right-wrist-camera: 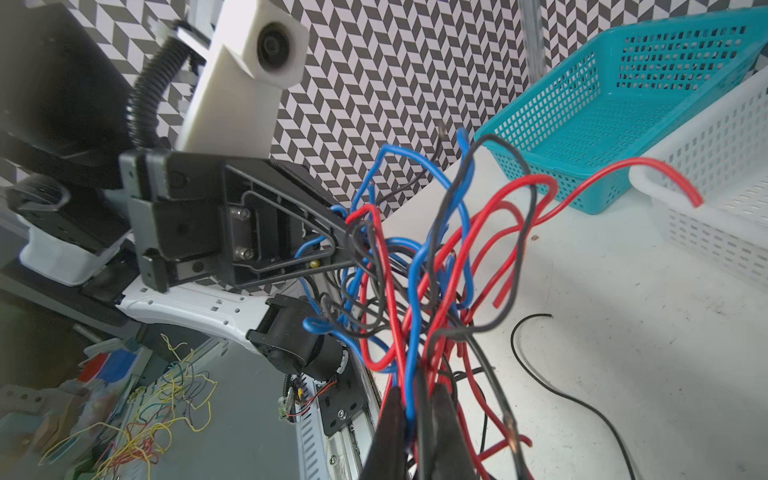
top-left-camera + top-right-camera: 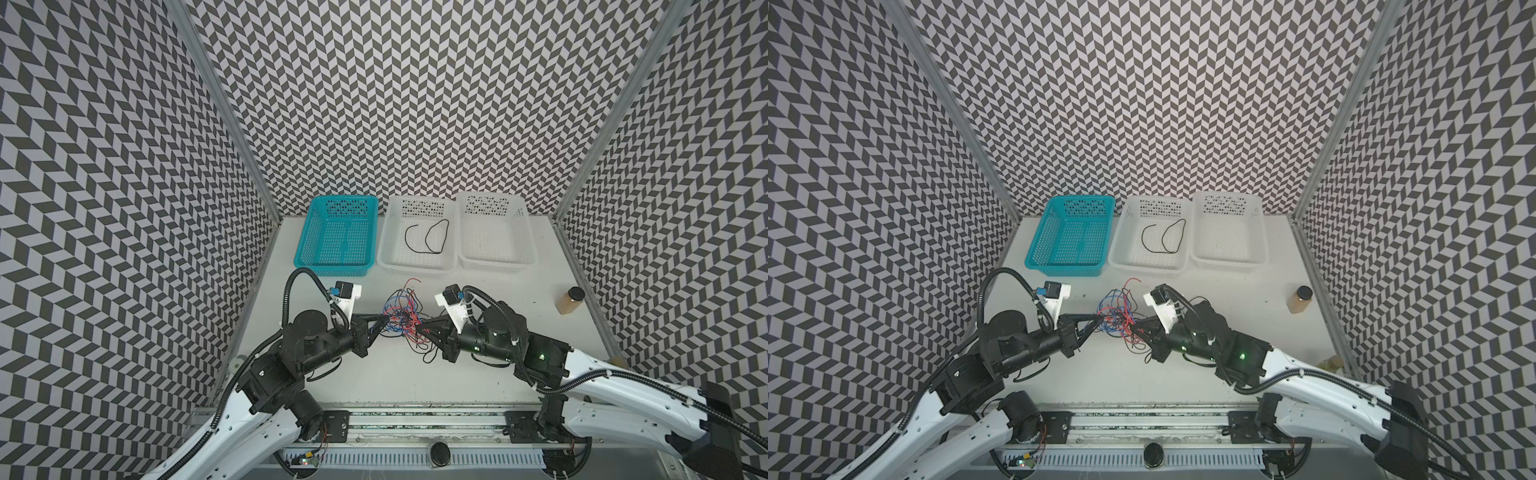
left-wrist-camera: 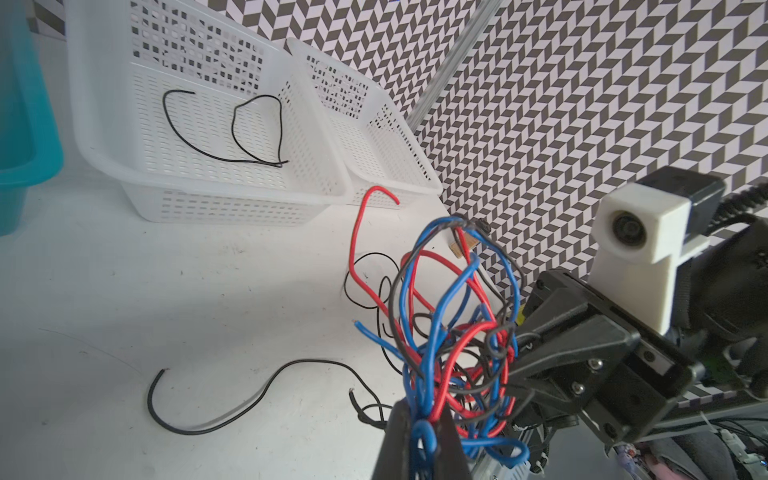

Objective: Untangle the cables

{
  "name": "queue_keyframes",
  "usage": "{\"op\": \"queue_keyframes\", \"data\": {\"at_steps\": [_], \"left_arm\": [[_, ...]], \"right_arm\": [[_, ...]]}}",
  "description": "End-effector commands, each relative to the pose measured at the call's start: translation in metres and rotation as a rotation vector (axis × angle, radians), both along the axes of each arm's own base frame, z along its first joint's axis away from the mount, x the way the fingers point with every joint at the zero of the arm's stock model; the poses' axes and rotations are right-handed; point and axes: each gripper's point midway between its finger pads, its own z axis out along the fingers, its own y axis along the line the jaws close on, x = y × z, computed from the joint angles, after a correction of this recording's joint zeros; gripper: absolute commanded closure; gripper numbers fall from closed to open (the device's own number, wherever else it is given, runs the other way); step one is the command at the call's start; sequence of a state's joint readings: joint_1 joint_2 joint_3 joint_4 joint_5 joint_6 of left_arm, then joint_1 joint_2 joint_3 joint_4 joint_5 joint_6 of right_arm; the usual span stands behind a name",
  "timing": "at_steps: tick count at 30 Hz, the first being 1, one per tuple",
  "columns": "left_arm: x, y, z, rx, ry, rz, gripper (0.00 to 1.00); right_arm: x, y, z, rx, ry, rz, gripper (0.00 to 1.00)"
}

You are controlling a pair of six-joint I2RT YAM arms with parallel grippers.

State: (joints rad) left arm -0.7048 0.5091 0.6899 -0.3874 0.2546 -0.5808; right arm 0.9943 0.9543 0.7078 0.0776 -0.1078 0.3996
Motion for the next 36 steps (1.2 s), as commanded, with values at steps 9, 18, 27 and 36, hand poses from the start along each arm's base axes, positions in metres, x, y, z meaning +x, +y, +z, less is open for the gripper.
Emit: {"op": "queue_keyframes", "data": {"at_steps": [9, 18, 27, 36], "left_arm": [[0.02, 0.023, 0.004, -0.081, -0.006, 0.171, 0.49], [0.006, -0.016, -0.011, -0.199, 0.069, -0.051, 0.33], [0.0, -0.034, -0.027, -0.258, 0.121, -0.155, 0.34], [0.0, -0.034, -0.027, -0.274, 0.123, -0.158, 0.42]], "right_arm": [[0.011, -0.041, -0.013, -0.121, -0.002, -0.134, 1.0], [-0.005, -0.022, -0.002, -0.087, -0.024, 0.012, 1.0], [-0.025, -0.012, 0.009, -0.051, -0.065, 0.146, 1.0], [-0.037, -0.006, -0.002, -0.097, -0.08, 0.24, 1.0]]}}
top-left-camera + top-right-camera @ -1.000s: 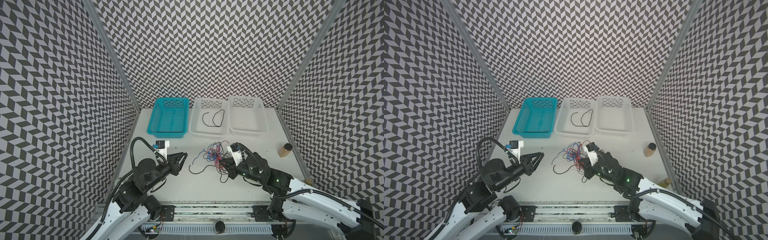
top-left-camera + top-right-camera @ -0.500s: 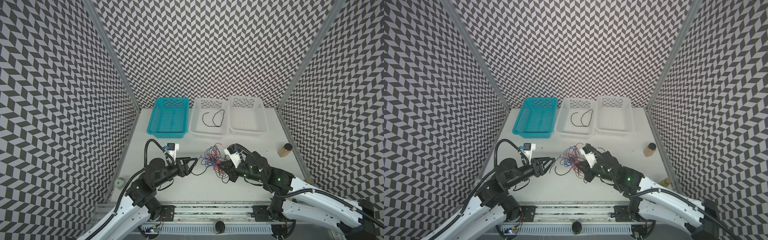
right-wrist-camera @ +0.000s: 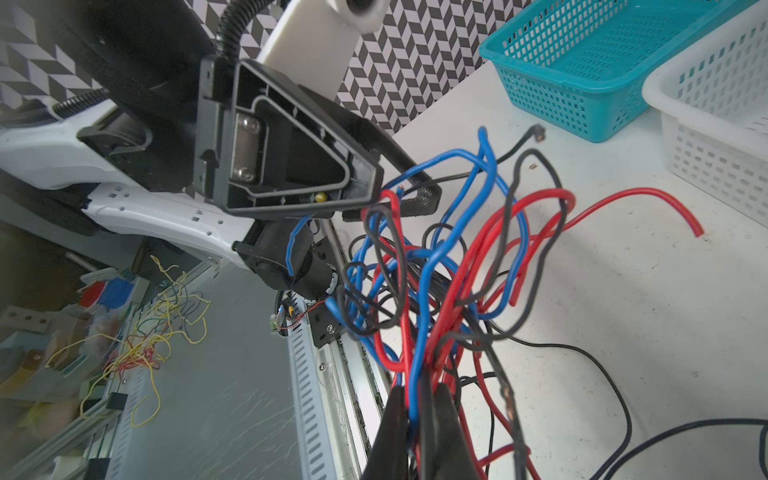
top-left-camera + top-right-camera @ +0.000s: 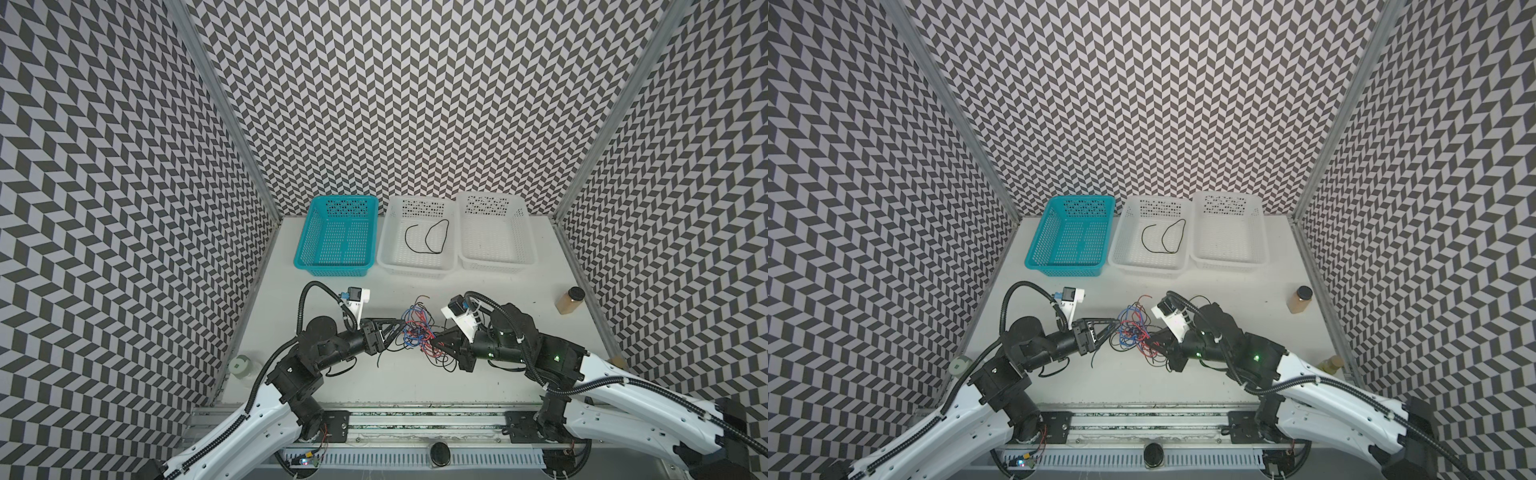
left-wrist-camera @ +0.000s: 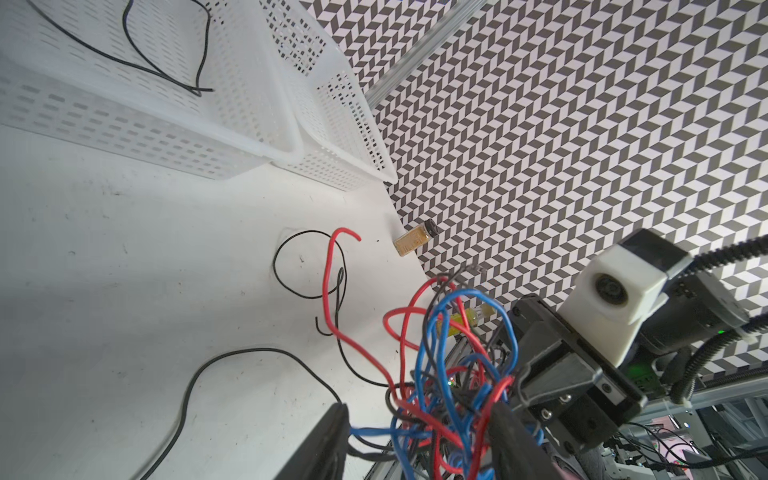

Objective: Untangle the cables

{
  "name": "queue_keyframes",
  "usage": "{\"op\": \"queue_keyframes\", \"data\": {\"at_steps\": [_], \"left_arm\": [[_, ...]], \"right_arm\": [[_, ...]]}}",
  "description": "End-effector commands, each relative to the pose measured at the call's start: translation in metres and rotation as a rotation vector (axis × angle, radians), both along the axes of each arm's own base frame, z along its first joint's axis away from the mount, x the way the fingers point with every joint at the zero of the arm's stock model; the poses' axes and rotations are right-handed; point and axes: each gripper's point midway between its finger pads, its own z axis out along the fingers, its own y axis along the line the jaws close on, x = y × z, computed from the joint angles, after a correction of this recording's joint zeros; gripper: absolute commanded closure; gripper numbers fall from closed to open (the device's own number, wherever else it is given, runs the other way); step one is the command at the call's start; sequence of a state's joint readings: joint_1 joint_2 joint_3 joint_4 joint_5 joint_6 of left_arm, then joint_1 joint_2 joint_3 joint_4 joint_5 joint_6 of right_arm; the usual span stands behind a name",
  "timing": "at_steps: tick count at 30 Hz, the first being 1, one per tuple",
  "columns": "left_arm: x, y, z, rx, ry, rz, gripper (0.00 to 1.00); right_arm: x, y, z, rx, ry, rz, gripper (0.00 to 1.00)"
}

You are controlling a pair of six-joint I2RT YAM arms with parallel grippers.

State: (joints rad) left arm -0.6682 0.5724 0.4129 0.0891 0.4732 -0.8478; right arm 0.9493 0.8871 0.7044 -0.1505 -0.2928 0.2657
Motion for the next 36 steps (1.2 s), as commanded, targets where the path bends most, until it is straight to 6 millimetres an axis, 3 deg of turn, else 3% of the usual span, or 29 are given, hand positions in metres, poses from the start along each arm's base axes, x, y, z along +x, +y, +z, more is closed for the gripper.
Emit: {"op": "queue_keyframes", "data": {"at_steps": [1, 6, 10, 15, 23, 25, 28, 30, 36], "left_arm": [[-0.001, 0.0, 0.008, -0.035, -0.022, -0.003, 0.41], [0.002, 0.001, 0.008, -0.014, -0.02, 0.013, 0.41], [0.002, 0.0, 0.007, 0.038, -0.017, 0.003, 0.55], [0.0, 0.002, 0.002, 0.093, -0.002, -0.003, 0.6], [0.0, -0.004, 0.0, 0.095, 0.009, -0.03, 0.75], [0.0, -0.005, -0.001, 0.1, 0.011, -0.038, 0.81], [0.001, -0.004, -0.001, 0.126, 0.013, -0.031, 0.99], [0.004, 0.001, -0.001, 0.158, 0.011, 0.001, 1.0], [0.019, 0.031, 0.0, 0.277, 0.03, 0.182, 1.0]], "right_arm": [[-0.01, 0.011, 0.029, 0.063, -0.079, 0.099, 1.0], [-0.012, 0.014, 0.019, 0.009, -0.081, 0.135, 1.0], [-0.011, 0.012, 0.017, -0.015, -0.084, 0.126, 1.0], [-0.006, 0.005, 0.022, -0.007, -0.114, 0.08, 1.0], [-0.01, 0.005, 0.023, 0.008, -0.107, 0.097, 1.0], [-0.011, 0.005, 0.022, 0.002, -0.104, 0.101, 1.0], [-0.007, 0.002, 0.019, -0.022, -0.103, 0.071, 1.0], [0.0, -0.004, 0.016, -0.042, -0.102, 0.022, 1.0], [0.032, -0.037, -0.009, -0.162, -0.09, -0.234, 0.79]]}}
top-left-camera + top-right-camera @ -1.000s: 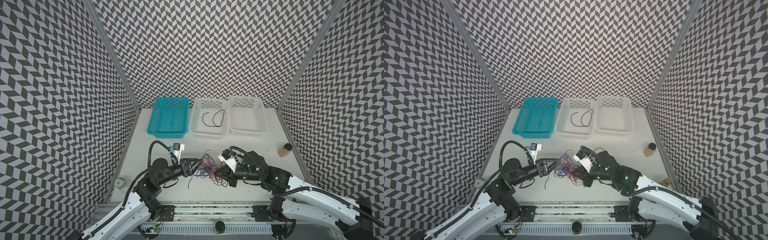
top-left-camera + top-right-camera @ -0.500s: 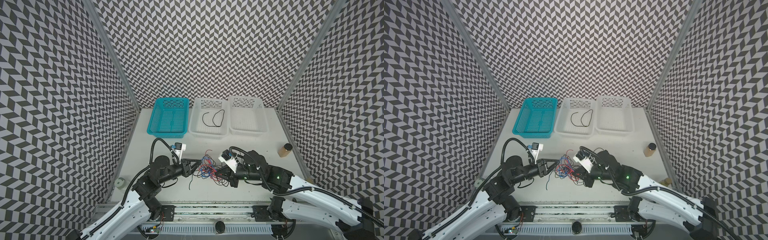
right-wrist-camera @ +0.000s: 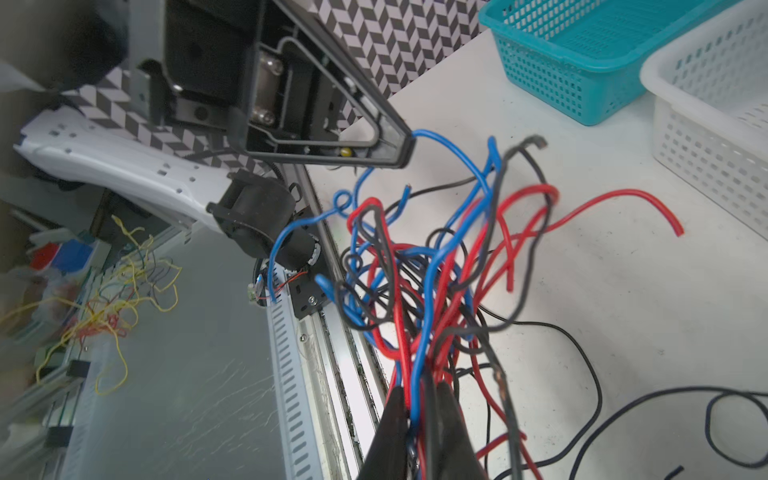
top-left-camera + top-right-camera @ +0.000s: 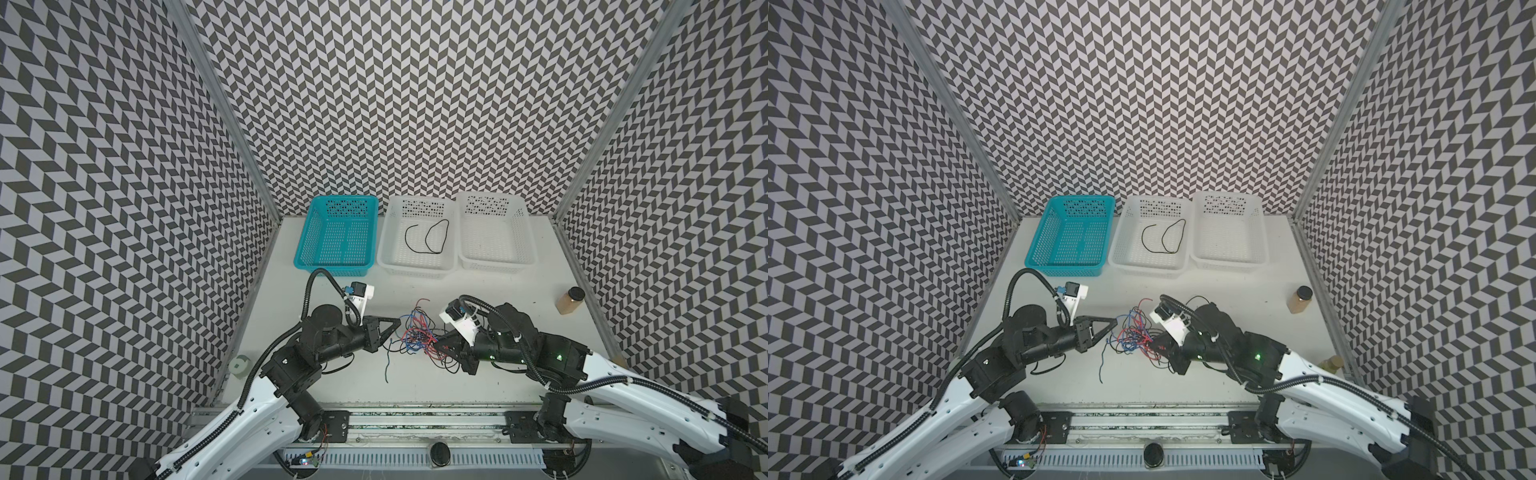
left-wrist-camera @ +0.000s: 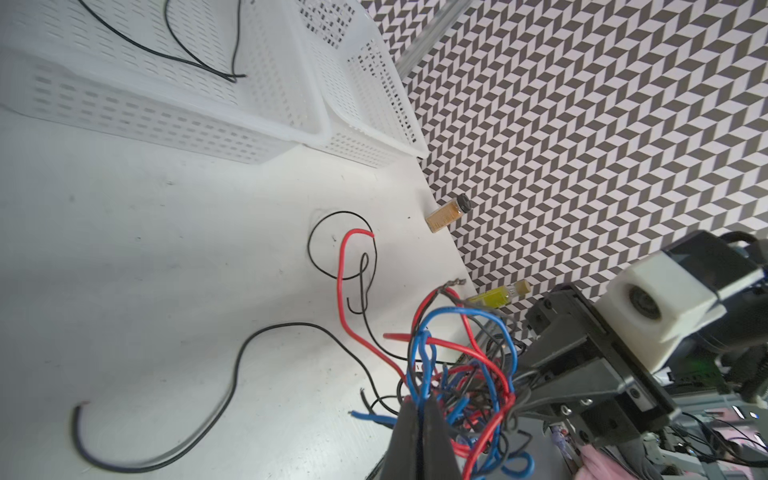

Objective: Untangle the cables

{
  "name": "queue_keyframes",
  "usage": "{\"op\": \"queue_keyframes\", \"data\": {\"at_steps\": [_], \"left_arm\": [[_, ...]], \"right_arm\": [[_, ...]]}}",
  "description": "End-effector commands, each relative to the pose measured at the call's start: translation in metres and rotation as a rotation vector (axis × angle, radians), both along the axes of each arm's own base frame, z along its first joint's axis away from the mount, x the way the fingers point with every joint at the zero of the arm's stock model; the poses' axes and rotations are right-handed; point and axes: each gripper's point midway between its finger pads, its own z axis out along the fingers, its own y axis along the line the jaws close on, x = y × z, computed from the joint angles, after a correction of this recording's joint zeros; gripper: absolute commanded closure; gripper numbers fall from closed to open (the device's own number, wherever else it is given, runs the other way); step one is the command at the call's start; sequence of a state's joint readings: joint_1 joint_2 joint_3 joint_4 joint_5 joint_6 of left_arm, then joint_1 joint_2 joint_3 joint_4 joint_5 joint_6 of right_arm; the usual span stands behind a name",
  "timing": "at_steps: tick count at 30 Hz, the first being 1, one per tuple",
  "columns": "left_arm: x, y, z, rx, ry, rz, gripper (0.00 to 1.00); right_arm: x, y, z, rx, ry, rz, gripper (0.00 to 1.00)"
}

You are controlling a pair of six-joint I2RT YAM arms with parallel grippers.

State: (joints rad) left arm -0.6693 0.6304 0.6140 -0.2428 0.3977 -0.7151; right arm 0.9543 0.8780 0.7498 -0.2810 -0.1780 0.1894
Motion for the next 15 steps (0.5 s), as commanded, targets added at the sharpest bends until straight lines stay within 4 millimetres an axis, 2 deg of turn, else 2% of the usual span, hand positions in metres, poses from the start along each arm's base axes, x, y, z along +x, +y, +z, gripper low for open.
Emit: {"op": "queue_keyframes", "data": {"at_steps": [1, 7, 12, 15], "left_arm": [[0.011, 0.024, -0.004, 0.095, 0.001, 0.133, 1.0], [0.01, 0.016, 0.011, 0.033, 0.001, 0.1, 1.0], [0.007, 0.0, 0.023, 0.002, 0.008, 0.018, 1.0], [0.007, -0.002, 0.03, -0.015, 0.0, 0.01, 1.0]], "right_arm": [[0.022, -0.023, -0.003, -0.054, -0.04, -0.164, 0.74], [0.013, -0.02, 0.005, -0.018, -0.045, -0.115, 0.53], [0.001, 0.004, 0.039, 0.138, -0.057, 0.006, 0.51], [0.002, 0.022, 0.043, 0.16, -0.047, 0.061, 0.51]]}}
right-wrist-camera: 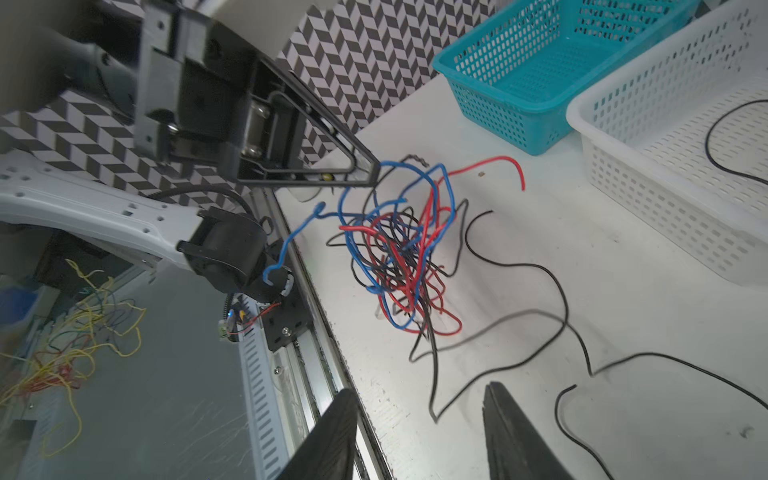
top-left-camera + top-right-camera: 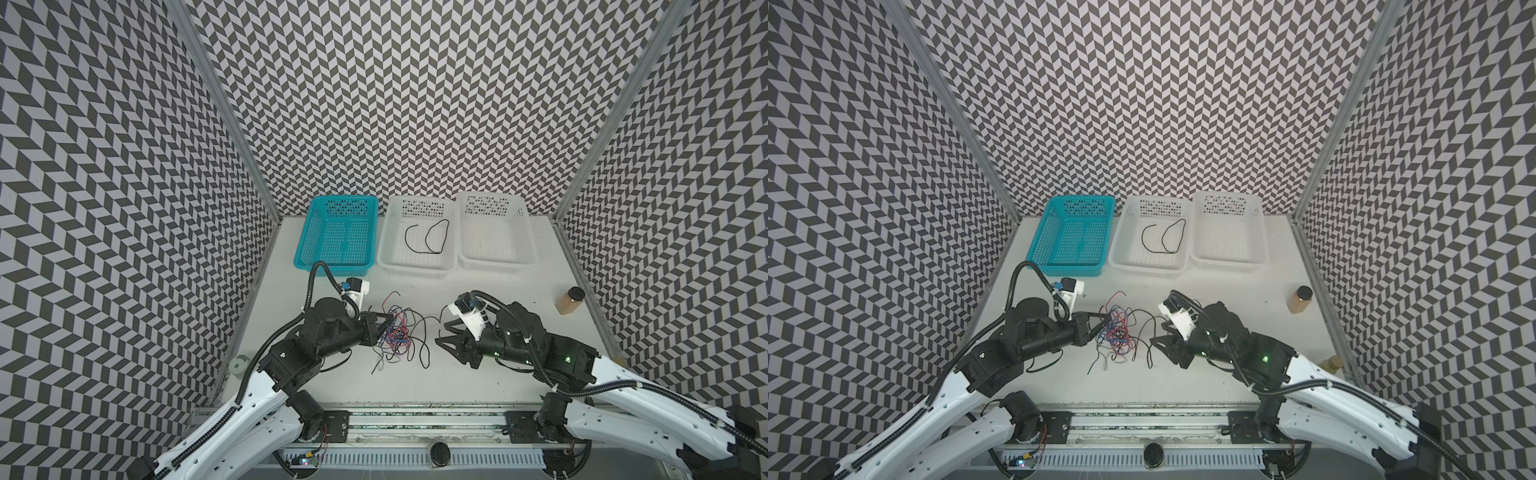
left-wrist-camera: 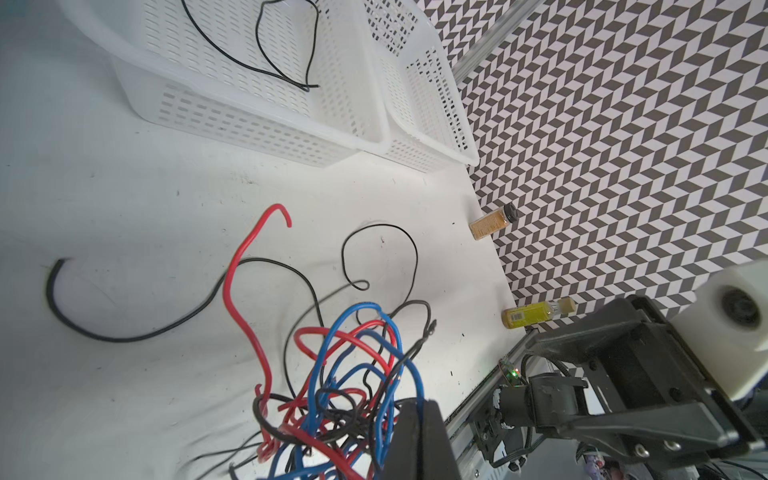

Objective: Untangle the cables

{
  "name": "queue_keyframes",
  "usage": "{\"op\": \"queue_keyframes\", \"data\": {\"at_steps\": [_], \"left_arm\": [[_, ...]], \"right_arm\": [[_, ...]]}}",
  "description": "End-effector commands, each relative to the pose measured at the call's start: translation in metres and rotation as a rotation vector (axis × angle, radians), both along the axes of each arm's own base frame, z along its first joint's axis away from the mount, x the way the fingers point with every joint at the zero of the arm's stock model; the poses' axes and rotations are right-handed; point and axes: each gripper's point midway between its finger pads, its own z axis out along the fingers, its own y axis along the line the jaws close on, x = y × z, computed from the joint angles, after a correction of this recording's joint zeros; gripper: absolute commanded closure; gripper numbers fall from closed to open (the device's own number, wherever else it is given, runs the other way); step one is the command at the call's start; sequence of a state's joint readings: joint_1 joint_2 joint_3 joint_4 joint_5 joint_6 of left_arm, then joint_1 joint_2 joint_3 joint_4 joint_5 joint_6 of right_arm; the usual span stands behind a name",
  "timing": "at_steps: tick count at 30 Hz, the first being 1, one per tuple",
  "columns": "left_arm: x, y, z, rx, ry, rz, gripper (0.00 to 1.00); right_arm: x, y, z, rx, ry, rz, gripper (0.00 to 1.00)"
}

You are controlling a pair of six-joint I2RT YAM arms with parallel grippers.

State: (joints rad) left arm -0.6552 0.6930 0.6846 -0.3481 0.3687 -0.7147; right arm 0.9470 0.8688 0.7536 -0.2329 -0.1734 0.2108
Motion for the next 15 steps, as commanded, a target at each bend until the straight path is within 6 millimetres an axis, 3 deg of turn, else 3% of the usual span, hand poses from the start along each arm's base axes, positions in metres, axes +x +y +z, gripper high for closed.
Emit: {"op": "queue_keyframes", "data": {"at_steps": [1, 4, 15], "left_arm": [[-0.003, -0.004, 0.04, -0.089, -0.077, -0.029, 1.0], [-0.004, -0.004, 0.043, -0.104, -0.08, -0.027, 1.0], [-0.004, -0.008, 0.033, -0.113, -0.05, -0.038, 1.0]], "right_arm": [[-0.001, 0.027, 0.025, 0.098, -0.017, 0.088, 0.52], [0.018, 0.035, 0.015, 0.067, 0.036, 0.014, 0.57], [0.015, 0.064, 0.022, 0.152, 0.005, 0.083, 0.61]]}}
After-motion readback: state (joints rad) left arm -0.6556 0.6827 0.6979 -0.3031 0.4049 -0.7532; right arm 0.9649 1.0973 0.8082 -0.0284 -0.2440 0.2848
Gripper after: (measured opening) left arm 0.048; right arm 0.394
